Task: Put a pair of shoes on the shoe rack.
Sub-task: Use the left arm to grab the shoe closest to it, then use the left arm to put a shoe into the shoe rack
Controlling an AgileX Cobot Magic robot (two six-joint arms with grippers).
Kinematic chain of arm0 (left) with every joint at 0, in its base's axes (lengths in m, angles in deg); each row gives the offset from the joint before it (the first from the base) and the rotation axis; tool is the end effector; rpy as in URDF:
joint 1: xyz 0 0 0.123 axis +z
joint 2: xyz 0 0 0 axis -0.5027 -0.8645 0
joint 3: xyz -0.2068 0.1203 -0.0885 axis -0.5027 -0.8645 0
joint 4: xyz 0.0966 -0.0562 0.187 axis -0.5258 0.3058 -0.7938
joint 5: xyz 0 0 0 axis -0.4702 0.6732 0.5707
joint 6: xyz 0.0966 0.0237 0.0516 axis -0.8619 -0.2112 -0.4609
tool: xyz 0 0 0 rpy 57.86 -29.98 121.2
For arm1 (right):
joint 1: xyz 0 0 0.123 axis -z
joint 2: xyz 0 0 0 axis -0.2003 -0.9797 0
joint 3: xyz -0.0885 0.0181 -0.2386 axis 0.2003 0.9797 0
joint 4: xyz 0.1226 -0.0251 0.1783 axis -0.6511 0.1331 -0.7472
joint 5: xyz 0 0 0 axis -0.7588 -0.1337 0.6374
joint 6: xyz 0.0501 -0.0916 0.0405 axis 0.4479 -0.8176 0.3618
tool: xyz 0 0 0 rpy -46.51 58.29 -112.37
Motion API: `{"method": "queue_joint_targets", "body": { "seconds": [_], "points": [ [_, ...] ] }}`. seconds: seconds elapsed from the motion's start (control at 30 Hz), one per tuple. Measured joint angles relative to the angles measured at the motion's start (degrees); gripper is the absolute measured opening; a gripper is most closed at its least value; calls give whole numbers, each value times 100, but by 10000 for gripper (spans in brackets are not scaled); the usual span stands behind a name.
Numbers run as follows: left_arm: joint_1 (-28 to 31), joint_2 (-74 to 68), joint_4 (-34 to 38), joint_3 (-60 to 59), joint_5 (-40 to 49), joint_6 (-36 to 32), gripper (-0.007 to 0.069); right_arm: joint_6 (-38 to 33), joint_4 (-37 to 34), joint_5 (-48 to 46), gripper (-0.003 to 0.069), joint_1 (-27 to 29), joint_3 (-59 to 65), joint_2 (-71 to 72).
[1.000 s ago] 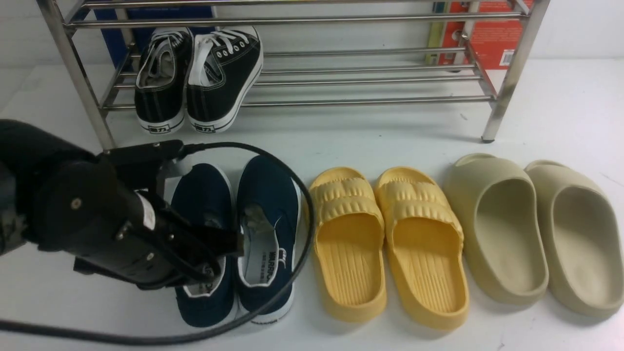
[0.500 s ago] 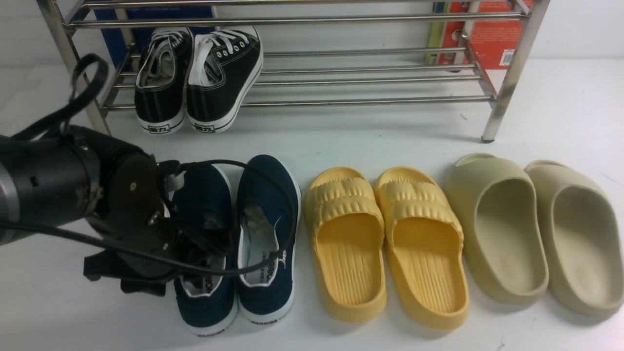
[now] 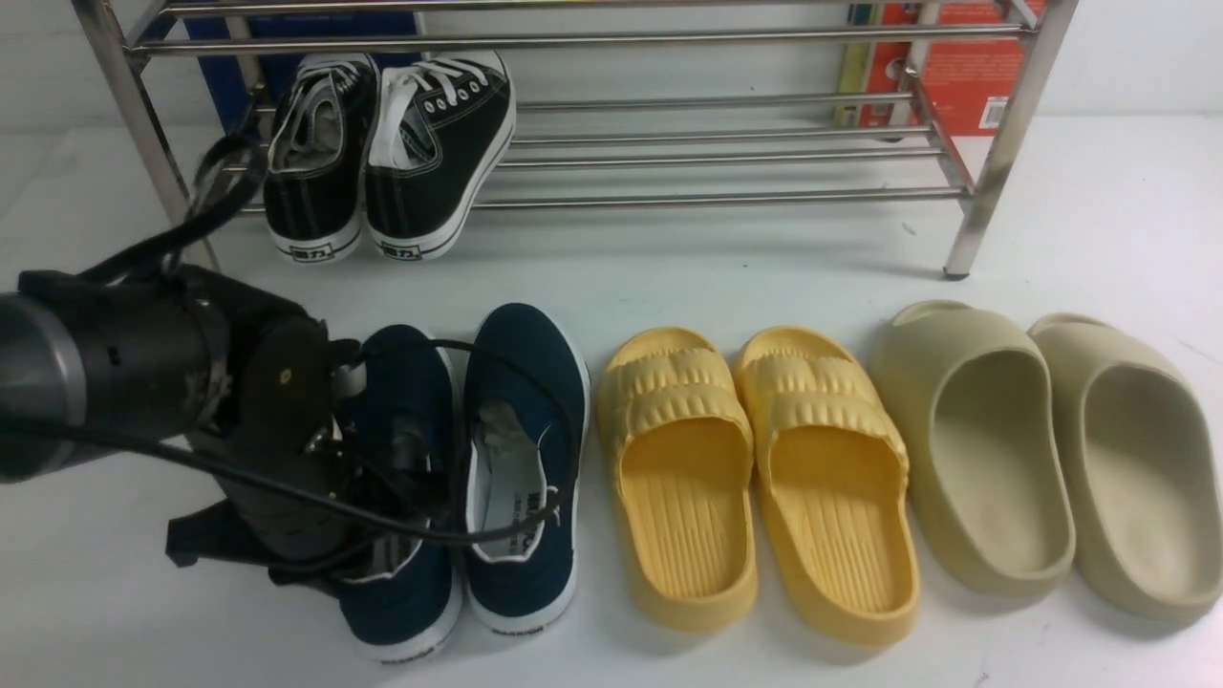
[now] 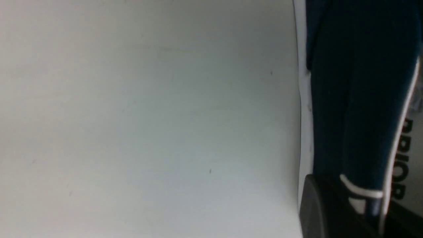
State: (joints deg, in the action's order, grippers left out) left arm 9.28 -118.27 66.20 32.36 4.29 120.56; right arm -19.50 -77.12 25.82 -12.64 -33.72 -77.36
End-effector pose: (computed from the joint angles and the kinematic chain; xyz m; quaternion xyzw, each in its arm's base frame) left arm 0.2371 -0.0852 0.1677 -0.1139 0.9883 -0.0259 0.0982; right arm 0.0678 0.0038 0.1682 0.0051 0.8054 0.0295 0.5920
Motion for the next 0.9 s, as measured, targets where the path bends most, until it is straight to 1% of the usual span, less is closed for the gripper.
{"method": "queue_joint_targets", "body": {
  "seconds": [0.13, 0.2, 0.23, 0.27, 0.37, 0.4, 0.5, 0.67, 0.9],
  "points": [
    [0, 901, 58, -17, 633, -149, 15, 0, 0, 0, 239, 0, 0, 0],
    [0, 1540, 192, 23, 905, -541, 15, 0, 0, 0, 239, 0, 0, 0],
    [0, 1584, 192, 23, 905, -541, 15, 0, 0, 0, 239, 0, 0, 0],
    [0, 1849, 417, 157, 1115, -836, 15, 0, 0, 0, 239, 0, 0, 0],
    [0, 1943, 772, 481, 1418, -1180, 15, 0, 0, 0, 239, 0, 0, 0],
    [0, 1870, 937, 665, 1503, -1310, 15, 0, 0, 0, 239, 0, 0, 0],
    [0, 1615, 1067, 996, 1538, -1515, 15, 0, 0, 0, 239, 0, 0, 0],
    [0, 771, 1055, 1759, 1474, -1649, 15, 0, 0, 0, 239, 0, 0, 0],
    [0, -560, 854, 3063, 1137, -1649, 15, 0, 0, 0, 239, 0, 0, 0]
  ]
}}
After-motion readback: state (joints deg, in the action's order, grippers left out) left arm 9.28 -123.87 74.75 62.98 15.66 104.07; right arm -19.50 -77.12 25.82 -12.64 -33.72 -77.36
